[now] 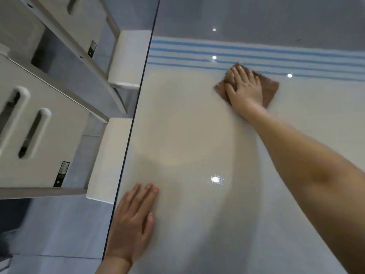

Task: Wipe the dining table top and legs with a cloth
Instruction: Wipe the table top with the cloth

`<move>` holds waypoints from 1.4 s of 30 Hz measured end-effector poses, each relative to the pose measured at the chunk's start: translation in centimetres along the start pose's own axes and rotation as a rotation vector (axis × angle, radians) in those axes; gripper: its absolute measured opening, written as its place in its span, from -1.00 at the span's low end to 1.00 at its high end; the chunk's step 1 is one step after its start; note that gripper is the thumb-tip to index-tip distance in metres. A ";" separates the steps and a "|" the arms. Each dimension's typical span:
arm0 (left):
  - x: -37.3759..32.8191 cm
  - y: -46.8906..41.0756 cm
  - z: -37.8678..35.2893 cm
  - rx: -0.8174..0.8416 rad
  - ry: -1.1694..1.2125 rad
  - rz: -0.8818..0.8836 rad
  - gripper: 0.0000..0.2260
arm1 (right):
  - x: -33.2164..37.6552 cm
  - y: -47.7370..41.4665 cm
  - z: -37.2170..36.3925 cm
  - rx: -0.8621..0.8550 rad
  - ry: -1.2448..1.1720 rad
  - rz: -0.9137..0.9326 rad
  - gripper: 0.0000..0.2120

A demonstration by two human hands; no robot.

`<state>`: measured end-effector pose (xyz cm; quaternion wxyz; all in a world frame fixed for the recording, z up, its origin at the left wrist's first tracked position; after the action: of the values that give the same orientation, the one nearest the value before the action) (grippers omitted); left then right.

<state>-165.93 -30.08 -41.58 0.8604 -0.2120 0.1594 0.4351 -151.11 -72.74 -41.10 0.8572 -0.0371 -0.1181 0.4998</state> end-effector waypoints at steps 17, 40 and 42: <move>-0.3 0.1 0.1 0.052 -0.042 0.025 -0.53 | 1.2 18.9 2.2 0.211 -0.261 0.798 -0.45; -0.4 -0.1 0.1 0.050 -0.066 0.002 -0.53 | 1.3 37.1 5.7 0.390 -0.206 1.125 -0.38; -0.3 0.1 0.0 0.047 -0.066 0.002 -0.53 | 0.5 30.2 4.3 0.330 -0.252 0.975 -0.34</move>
<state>-166.17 -30.23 -41.43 0.8694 -0.1772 0.1413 0.4390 -177.49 -57.55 -42.36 0.4989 0.1081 -0.1088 0.8530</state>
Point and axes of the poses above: each hand's wrist, its own y-axis away from the middle knuckle, its own z-axis out of the back of the hand, x = y × z, the point moved 6 cm from there along -y, towards the middle knuckle, and after that the axes turned 14 degrees about -x, right-handed, at the moved point
